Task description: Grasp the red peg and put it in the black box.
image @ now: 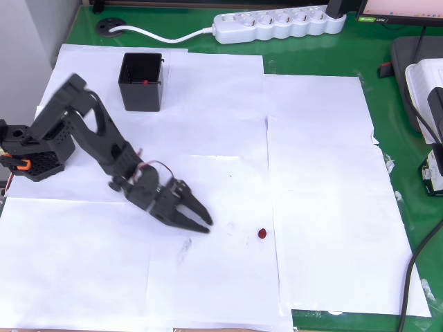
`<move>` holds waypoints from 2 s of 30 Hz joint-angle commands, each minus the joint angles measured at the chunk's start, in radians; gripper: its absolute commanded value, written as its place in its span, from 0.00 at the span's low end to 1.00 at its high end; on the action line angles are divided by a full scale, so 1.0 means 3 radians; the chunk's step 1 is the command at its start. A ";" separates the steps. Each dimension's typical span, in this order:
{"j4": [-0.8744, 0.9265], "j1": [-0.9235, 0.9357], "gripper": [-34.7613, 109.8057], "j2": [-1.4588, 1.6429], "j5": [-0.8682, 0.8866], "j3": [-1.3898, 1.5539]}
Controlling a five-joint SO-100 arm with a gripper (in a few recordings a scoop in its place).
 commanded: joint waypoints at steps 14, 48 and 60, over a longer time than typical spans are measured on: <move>-0.0041 -0.0061 0.24 0.0619 -0.0256 0.0726; 0.0087 -0.0205 0.50 0.1135 -0.0404 0.1570; 0.0051 -0.0138 0.58 0.1130 0.0307 0.1652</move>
